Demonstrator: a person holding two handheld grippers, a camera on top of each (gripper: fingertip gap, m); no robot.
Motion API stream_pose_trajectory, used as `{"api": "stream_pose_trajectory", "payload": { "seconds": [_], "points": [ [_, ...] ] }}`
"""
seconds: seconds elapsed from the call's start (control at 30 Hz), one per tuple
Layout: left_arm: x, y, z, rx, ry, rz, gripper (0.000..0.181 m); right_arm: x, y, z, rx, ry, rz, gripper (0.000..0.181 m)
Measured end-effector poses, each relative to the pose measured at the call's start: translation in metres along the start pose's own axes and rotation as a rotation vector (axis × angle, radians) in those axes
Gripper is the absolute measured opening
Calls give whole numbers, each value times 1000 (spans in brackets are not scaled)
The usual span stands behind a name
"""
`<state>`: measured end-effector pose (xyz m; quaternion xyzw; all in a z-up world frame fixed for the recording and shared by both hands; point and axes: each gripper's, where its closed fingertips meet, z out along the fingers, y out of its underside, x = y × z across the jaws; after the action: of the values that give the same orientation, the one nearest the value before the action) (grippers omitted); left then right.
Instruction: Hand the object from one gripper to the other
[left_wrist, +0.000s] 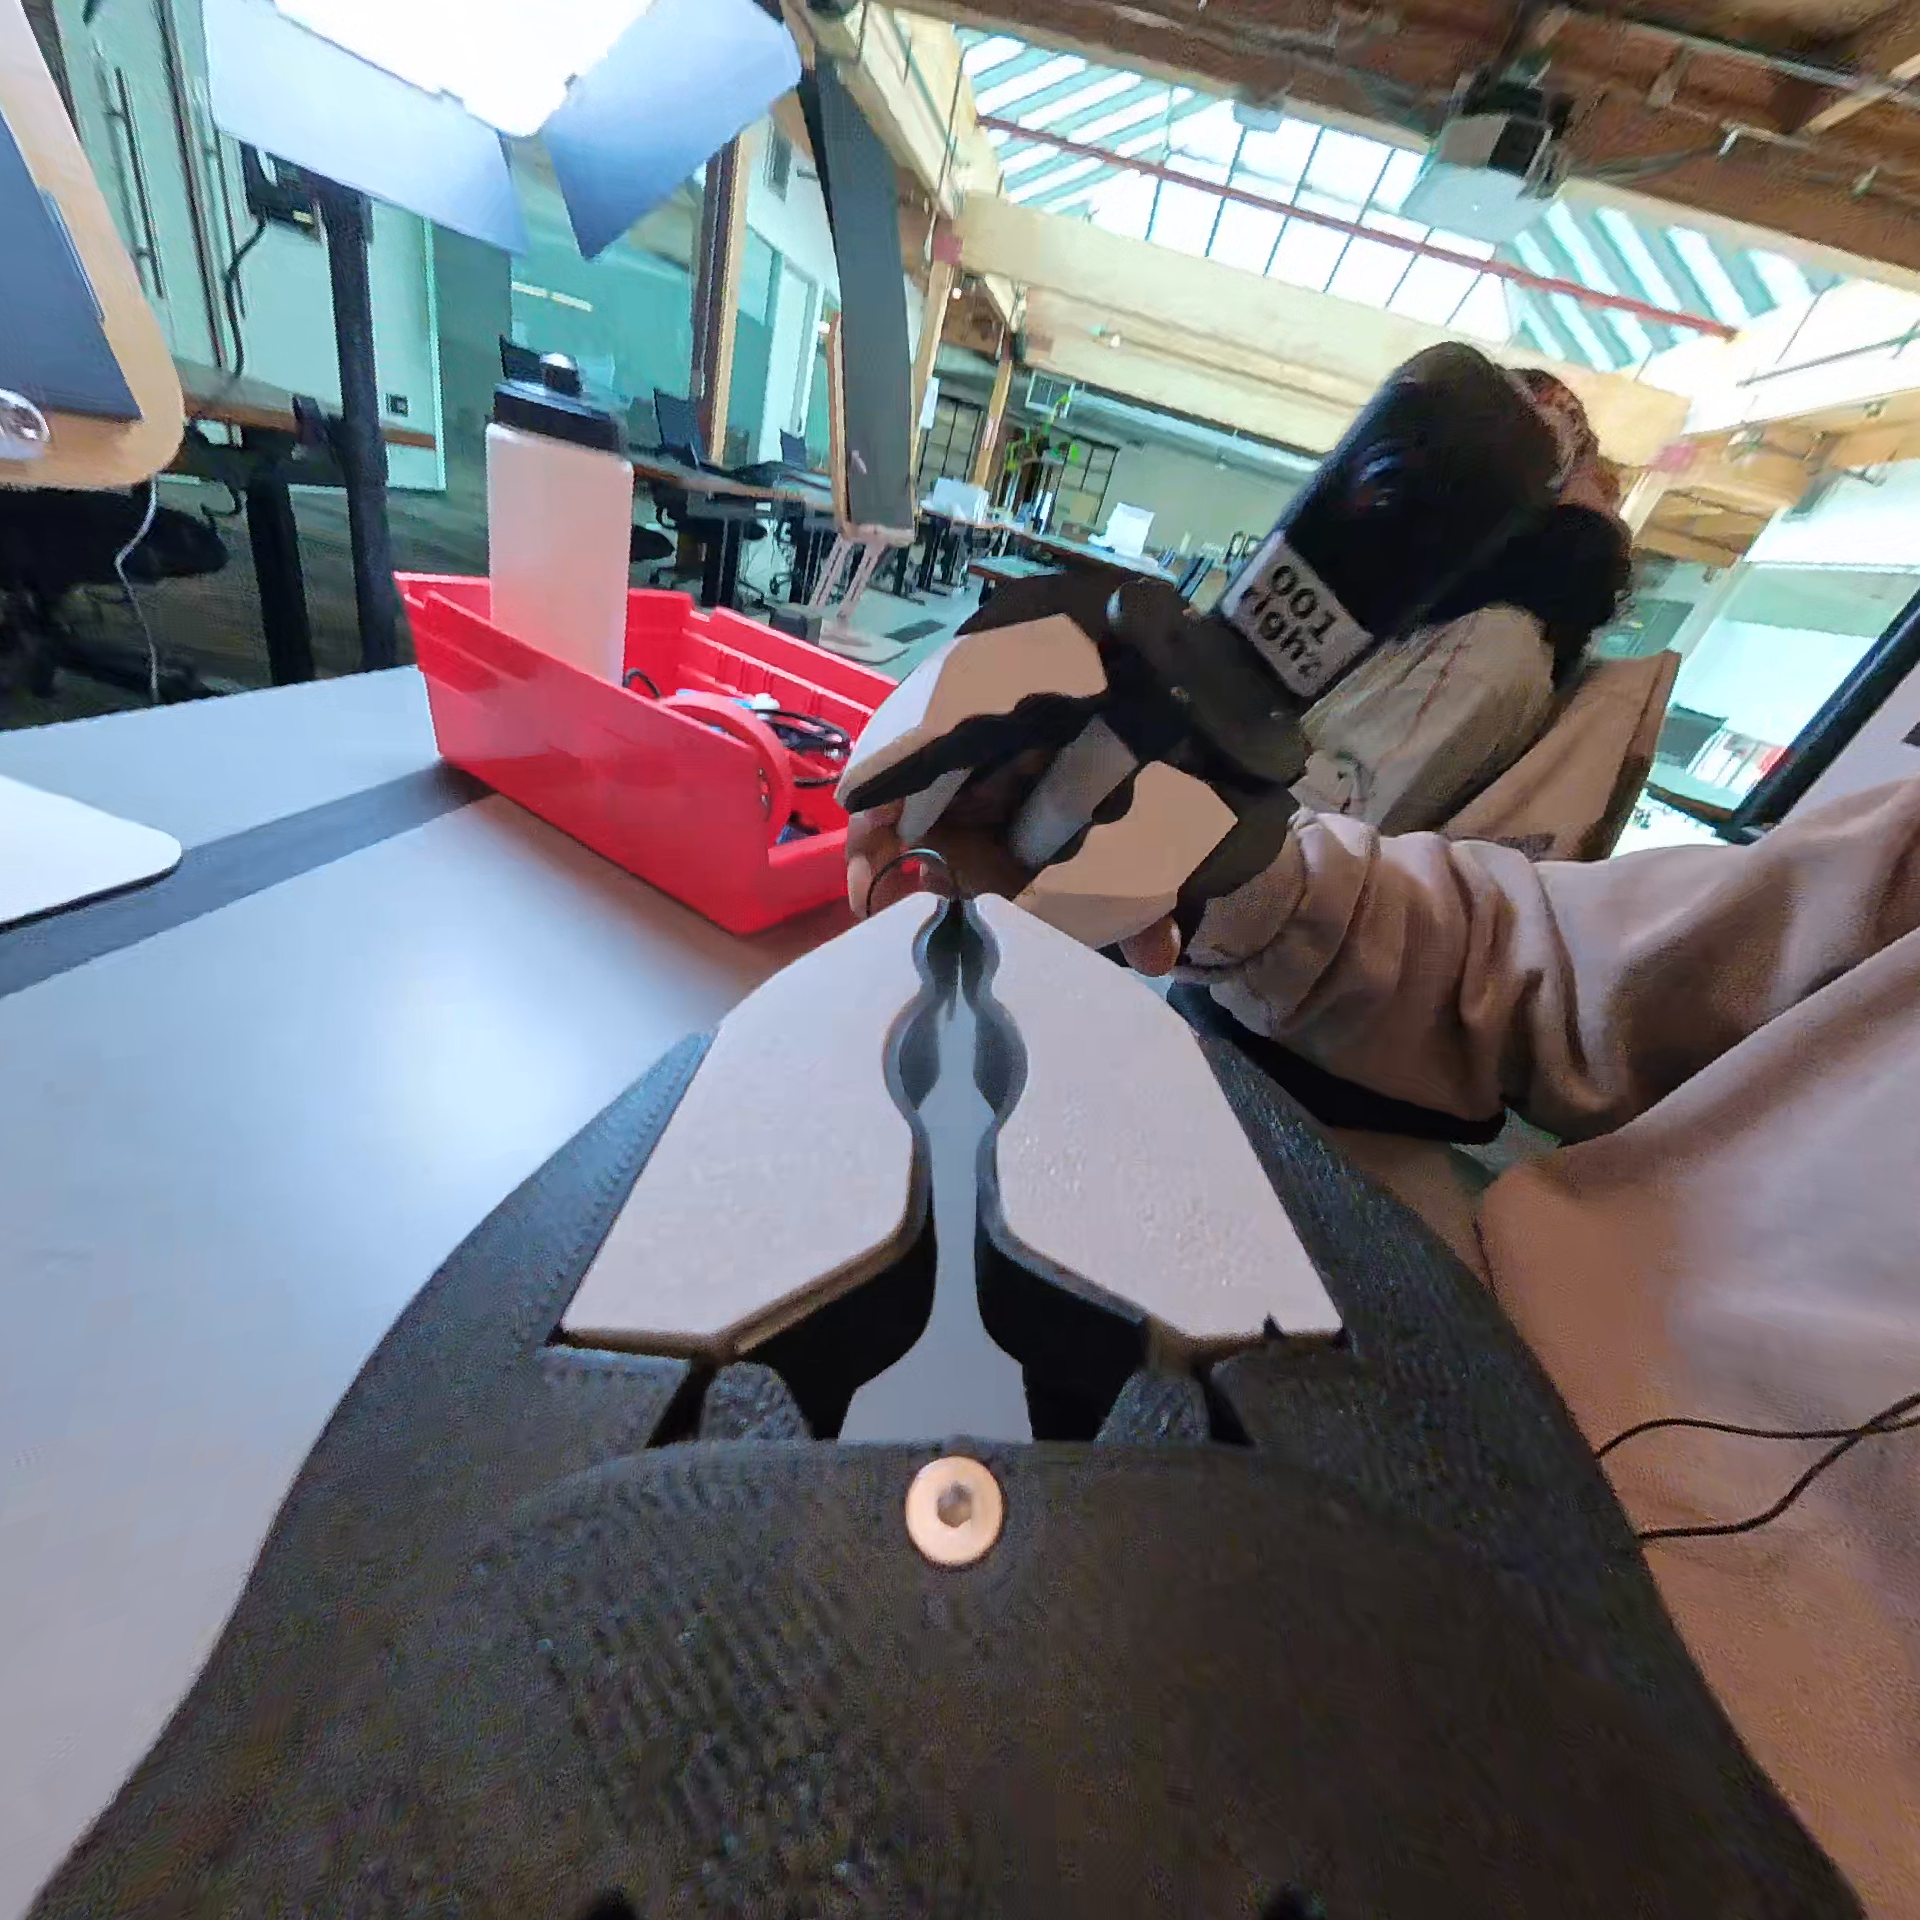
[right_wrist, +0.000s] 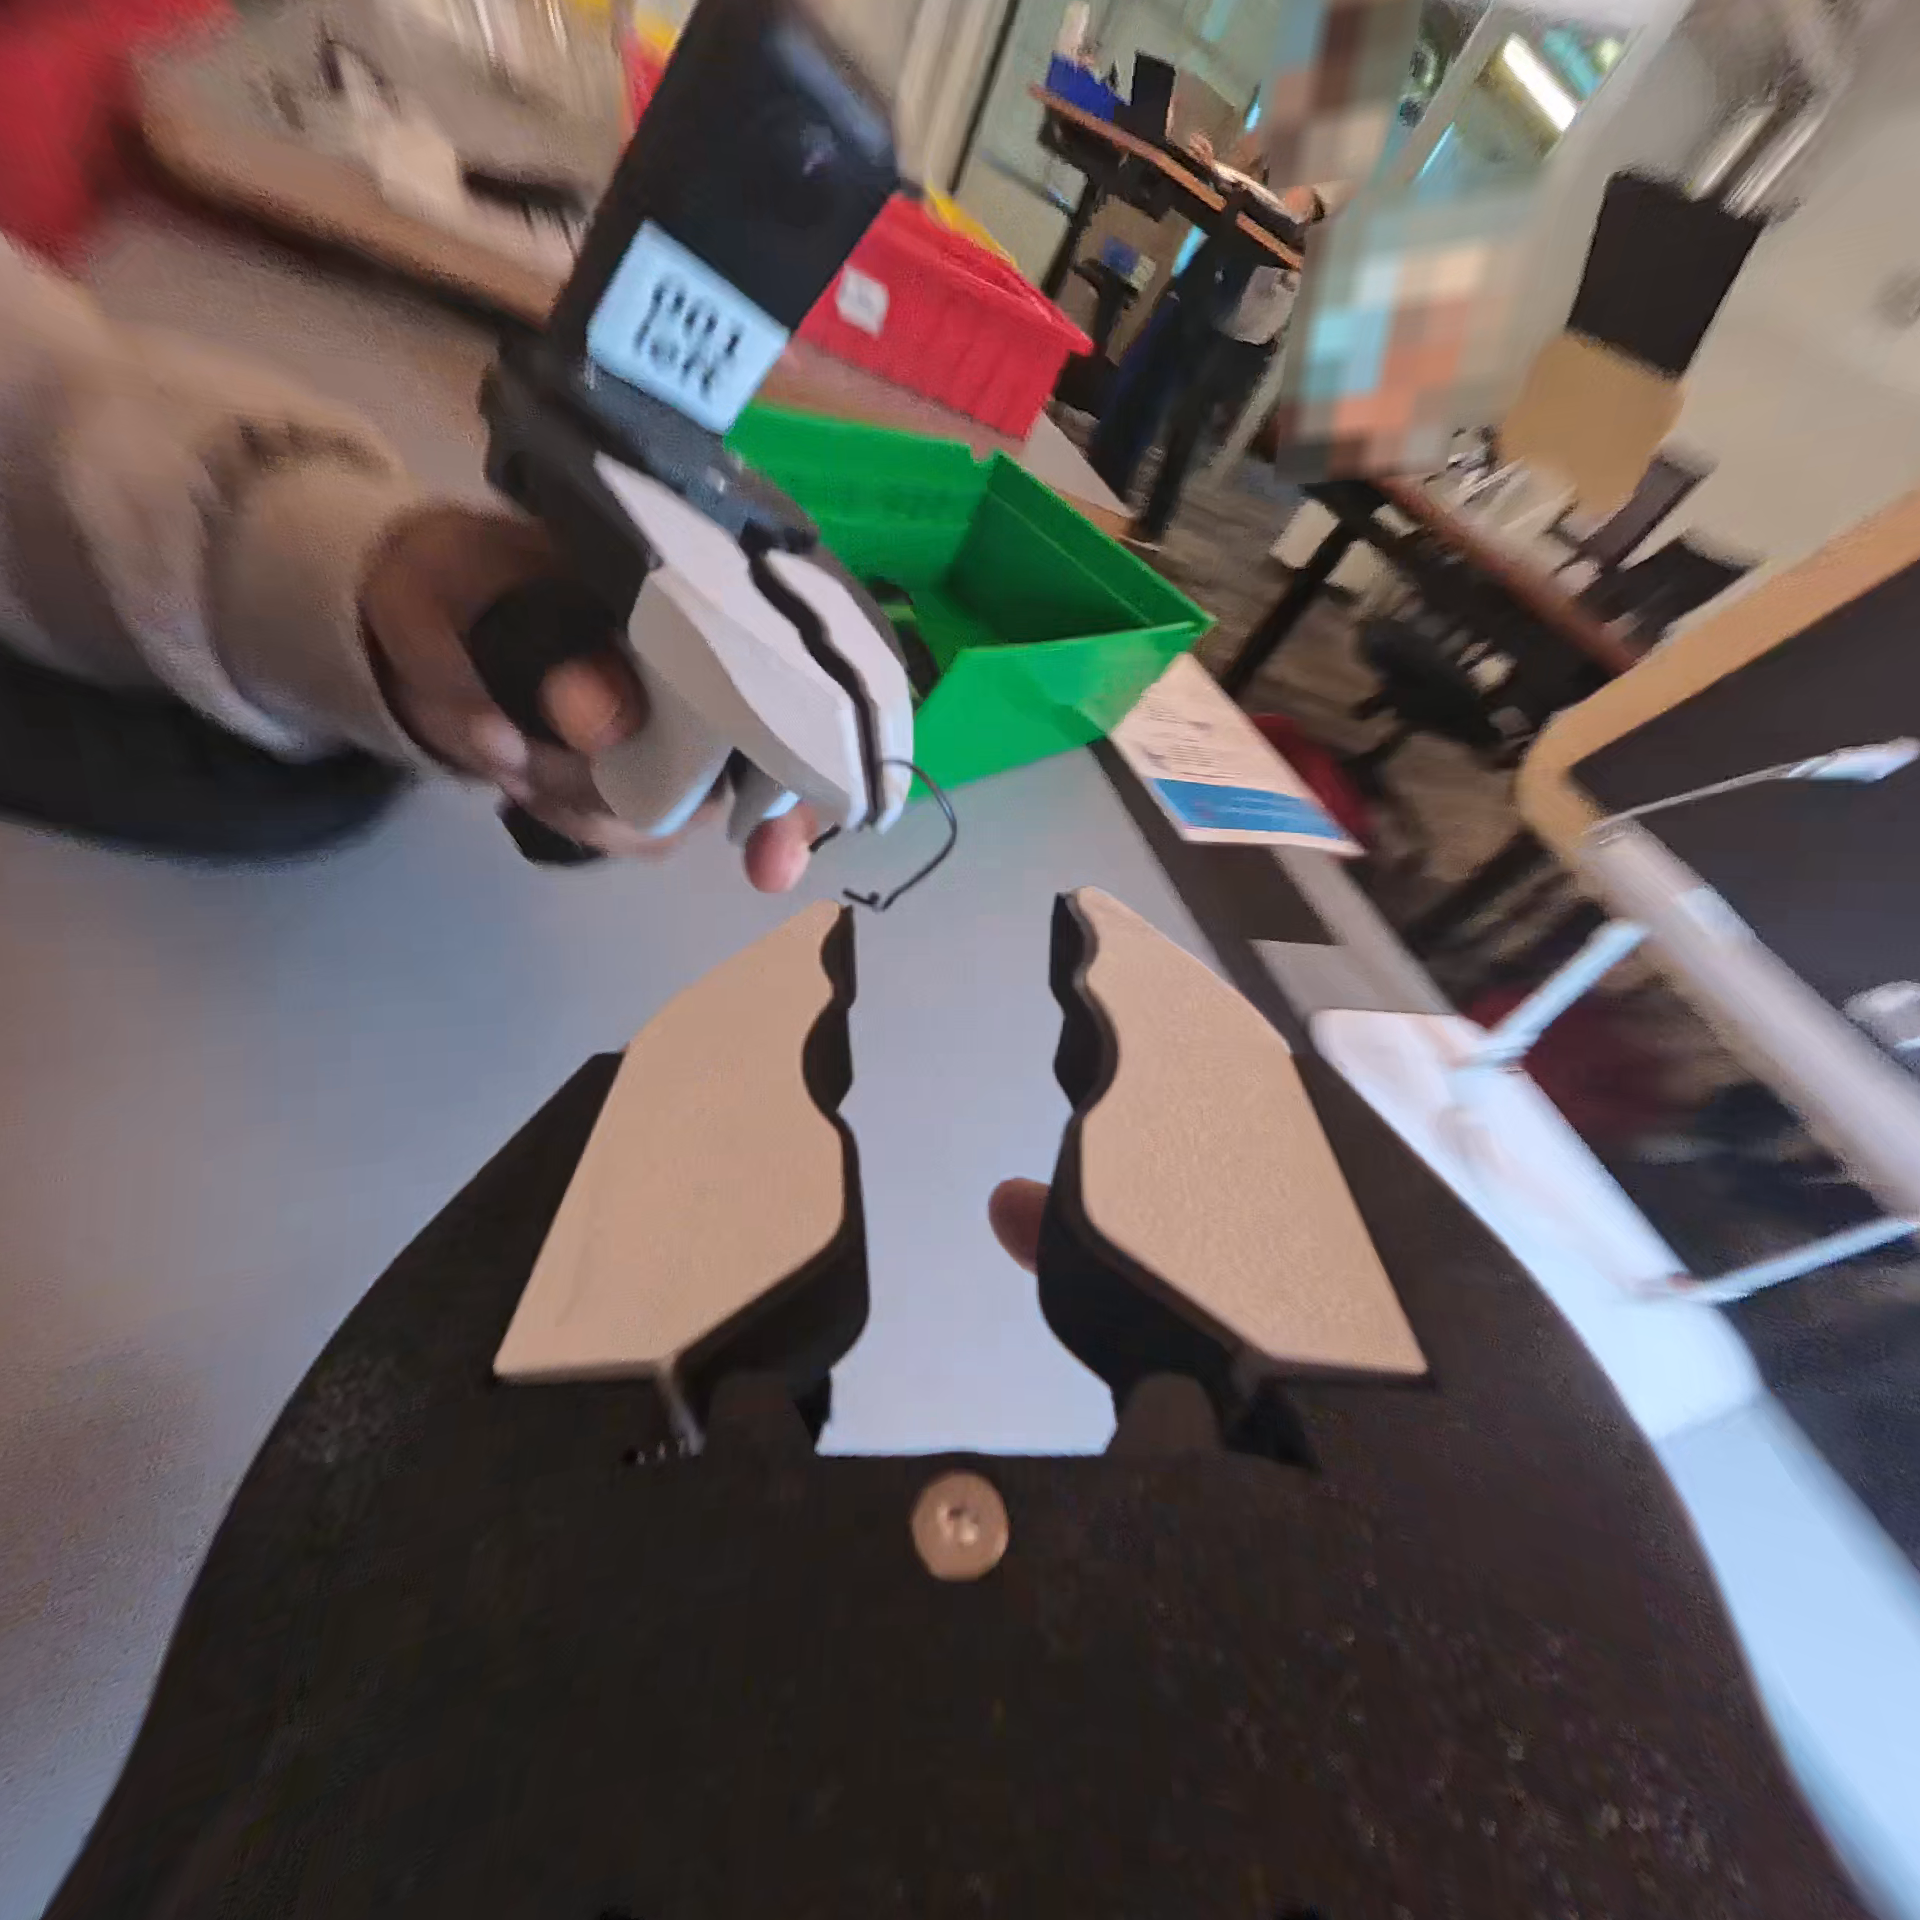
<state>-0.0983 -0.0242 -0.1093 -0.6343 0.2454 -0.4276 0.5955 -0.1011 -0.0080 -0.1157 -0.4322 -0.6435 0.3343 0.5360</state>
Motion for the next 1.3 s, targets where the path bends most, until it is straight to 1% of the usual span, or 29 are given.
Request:
{"api": "stream_pose_trajectory", "payload": {
  "seconds": [0.1,0.17,0.23,0.27,0.3,0.37,0.4,0.47,0.53,0.57,0.63,0.7,0.77,0.8,0.87,0.93,0.97,1.03,1.1,1.13,1.17,1.2,1.3],
  "points": [
    [10,-18,-7,134,60,-7,1,-5,-9,-1,147,-147,344,35],
    [17,-25,-9,196,108,-19,0,-16,-19,1,230,-270,517,34],
    [24,-26,-9,227,143,-15,0,-22,-31,2,309,-352,646,28],
    [26,-27,-10,240,154,-9,0,-24,-33,3,321,-370,686,19],
    [28,-28,-10,250,158,-4,1,-25,-33,5,309,-371,698,3],
    [27,-28,-12,250,146,7,1,-24,-34,3,305,-355,652,3],
    [24,-26,-13,239,130,9,1,-19,-34,1,291,-318,616,3],
    [16,-17,-12,174,89,7,2,-6,-32,-4,246,-200,478,3],
    [2,-6,-10,109,29,-53,5,10,-29,-10,183,-2,219,3],
    [-1,-3,-9,99,32,-114,12,17,-26,-12,135,96,75,3],
    [-2,-1,-7,117,90,-274,21,25,-26,-17,65,267,-223,3],
    [-2,-3,-4,147,144,-408,26,26,-25,-17,2,412,-538,3],
    [-3,-5,-2,176,175,-515,29,17,-21,-12,-38,500,-836,3],
    [-3,-7,-2,197,194,-568,29,11,-19,-8,-38,529,-942,3],
    [-8,-7,-1,204,199,-658,28,4,-14,-3,-24,541,-1008,3],
    [-11,-1,-1,182,192,-703,23,0,-13,-1,-14,553,-1055,3],
    [-10,-1,-2,183,209,-715,17,-1,-12,0,-16,555,-1074,3],
    [-10,1,-2,165,207,-712,1,-3,-12,0,-4,551,-1084,3],
    [-11,3,-3,141,165,-635,0,-3,-9,1,-3,527,-1061,4],
    [-12,2,-4,137,145,-592,1,-3,-6,2,4,498,-1019,8],
    [-13,0,-6,135,122,-546,1,-4,-3,4,13,445,-938,22],
    [-14,-2,-7,128,95,-487,0,-5,0,4,23,382,-810,29],
    [-20,-3,-13,84,-8,-248,1,-5,3,5,49,160,-326,35]
  ]
}}
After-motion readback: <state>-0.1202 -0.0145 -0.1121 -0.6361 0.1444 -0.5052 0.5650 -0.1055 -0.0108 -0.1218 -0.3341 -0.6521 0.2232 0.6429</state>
